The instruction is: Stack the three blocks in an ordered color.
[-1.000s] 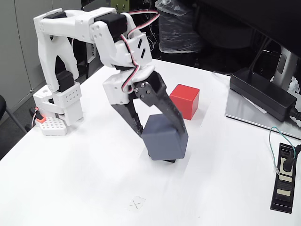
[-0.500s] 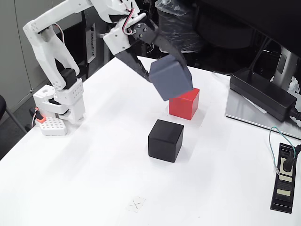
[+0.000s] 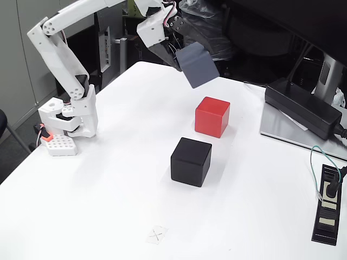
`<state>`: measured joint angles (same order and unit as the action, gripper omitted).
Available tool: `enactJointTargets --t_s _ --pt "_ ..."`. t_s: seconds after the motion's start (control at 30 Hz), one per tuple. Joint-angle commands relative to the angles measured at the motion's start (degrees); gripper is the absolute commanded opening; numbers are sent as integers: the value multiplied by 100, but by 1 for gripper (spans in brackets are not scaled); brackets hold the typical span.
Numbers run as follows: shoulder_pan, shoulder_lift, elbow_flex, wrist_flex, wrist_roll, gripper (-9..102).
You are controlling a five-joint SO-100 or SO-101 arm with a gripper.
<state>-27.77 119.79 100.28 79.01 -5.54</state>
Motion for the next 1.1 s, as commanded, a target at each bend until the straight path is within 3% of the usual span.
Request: enactJointTargets --t_s 0.0,0.3,0.93,1.07 --pt "-44 -396 -185 -132 79 0" --pt "-35 -1468 -1204 -114 88 0" --pt "-35 -2408 -1336 -105 79 0" --pt "-35 -2408 -1336 -114 79 6"
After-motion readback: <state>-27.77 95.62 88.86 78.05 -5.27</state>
